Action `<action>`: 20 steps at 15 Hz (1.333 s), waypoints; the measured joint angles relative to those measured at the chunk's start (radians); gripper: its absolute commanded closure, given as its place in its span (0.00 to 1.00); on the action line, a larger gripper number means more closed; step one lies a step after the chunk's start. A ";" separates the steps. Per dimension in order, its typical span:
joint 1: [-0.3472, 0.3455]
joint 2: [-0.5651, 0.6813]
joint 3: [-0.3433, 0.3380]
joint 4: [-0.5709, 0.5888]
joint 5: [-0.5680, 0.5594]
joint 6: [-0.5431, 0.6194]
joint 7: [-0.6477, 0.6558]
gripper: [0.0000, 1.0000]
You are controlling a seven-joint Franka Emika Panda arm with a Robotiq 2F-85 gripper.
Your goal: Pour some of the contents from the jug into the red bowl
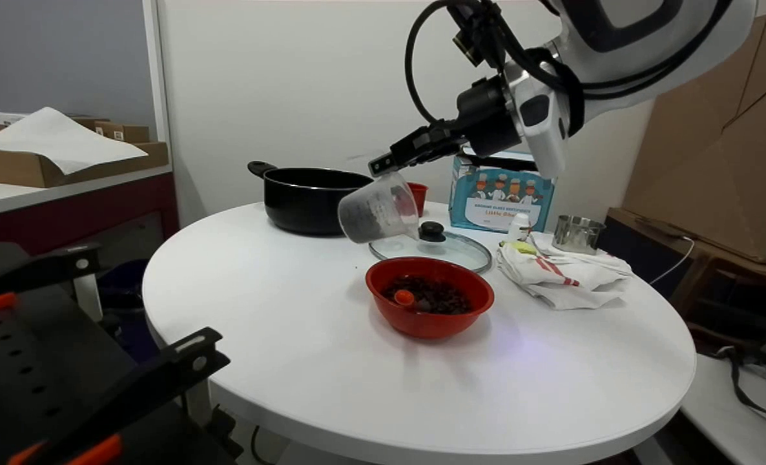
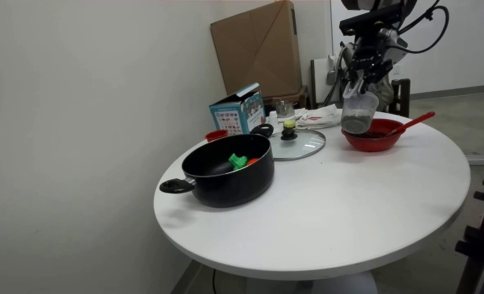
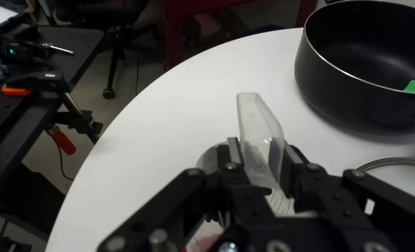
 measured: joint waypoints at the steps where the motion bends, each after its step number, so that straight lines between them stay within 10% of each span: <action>1: -0.004 0.012 -0.008 0.012 0.011 -0.028 0.000 0.92; 20: -0.099 0.224 -0.101 0.279 0.113 -0.431 0.019 0.91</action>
